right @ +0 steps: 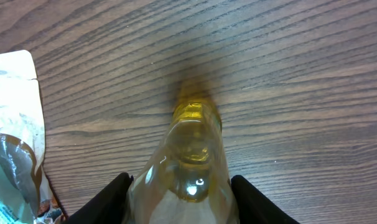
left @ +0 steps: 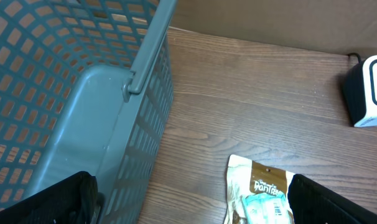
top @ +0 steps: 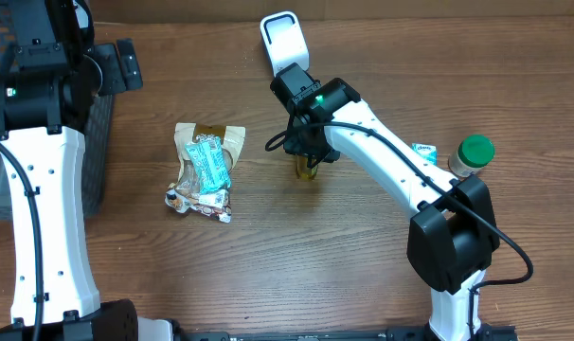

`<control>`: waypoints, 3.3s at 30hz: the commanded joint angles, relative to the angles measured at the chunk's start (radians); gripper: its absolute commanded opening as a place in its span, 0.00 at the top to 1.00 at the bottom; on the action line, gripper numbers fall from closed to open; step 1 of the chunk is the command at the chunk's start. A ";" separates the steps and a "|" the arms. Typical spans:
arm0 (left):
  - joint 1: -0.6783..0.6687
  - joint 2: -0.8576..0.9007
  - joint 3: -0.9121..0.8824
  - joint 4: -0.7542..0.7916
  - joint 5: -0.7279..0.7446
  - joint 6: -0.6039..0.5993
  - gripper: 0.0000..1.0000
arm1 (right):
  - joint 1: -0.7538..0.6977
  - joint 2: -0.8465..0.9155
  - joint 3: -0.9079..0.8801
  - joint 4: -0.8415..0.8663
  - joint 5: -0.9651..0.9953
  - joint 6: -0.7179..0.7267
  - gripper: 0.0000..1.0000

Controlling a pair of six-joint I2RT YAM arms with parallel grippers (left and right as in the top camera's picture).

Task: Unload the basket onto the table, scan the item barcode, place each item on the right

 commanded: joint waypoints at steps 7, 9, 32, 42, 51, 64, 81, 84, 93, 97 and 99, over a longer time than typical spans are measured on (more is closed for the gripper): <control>0.000 0.003 0.000 0.000 0.002 0.015 0.00 | -0.017 0.005 0.018 -0.012 0.006 -0.014 0.53; 0.000 0.003 0.000 0.000 0.002 0.015 0.00 | -0.030 -0.011 0.037 -0.028 -0.014 -0.061 0.54; 0.000 0.003 0.000 0.000 0.001 0.015 0.01 | -0.294 -0.401 0.055 -0.188 -0.860 -0.627 0.63; 0.000 0.003 0.000 0.000 0.002 0.015 0.00 | -0.301 -0.437 0.054 -0.309 -1.096 -0.862 0.63; 0.000 0.003 0.000 0.000 0.002 0.015 0.01 | -0.300 -0.437 0.050 -0.323 -1.108 -0.892 0.63; 0.000 0.003 0.000 0.000 0.002 0.015 0.01 | -0.300 -0.437 0.050 -0.327 -1.108 -0.892 0.63; 0.000 0.003 0.000 0.000 0.002 0.015 0.01 | -0.300 -0.437 0.050 -0.335 -1.108 -0.895 0.63; 0.000 0.003 0.000 0.000 0.002 0.015 0.01 | -0.300 -0.437 0.050 -0.335 -1.108 -0.895 0.63; 0.000 0.003 0.000 0.000 0.002 0.015 0.00 | -0.300 -0.437 0.050 -0.335 -1.108 -0.895 0.64; 0.000 0.003 0.000 0.000 0.002 0.015 0.01 | -0.300 -0.437 0.050 -0.335 -1.108 -0.895 0.64; 0.000 0.003 0.000 0.000 0.002 0.015 0.00 | -0.300 -0.437 0.050 -0.336 -1.108 -0.895 0.64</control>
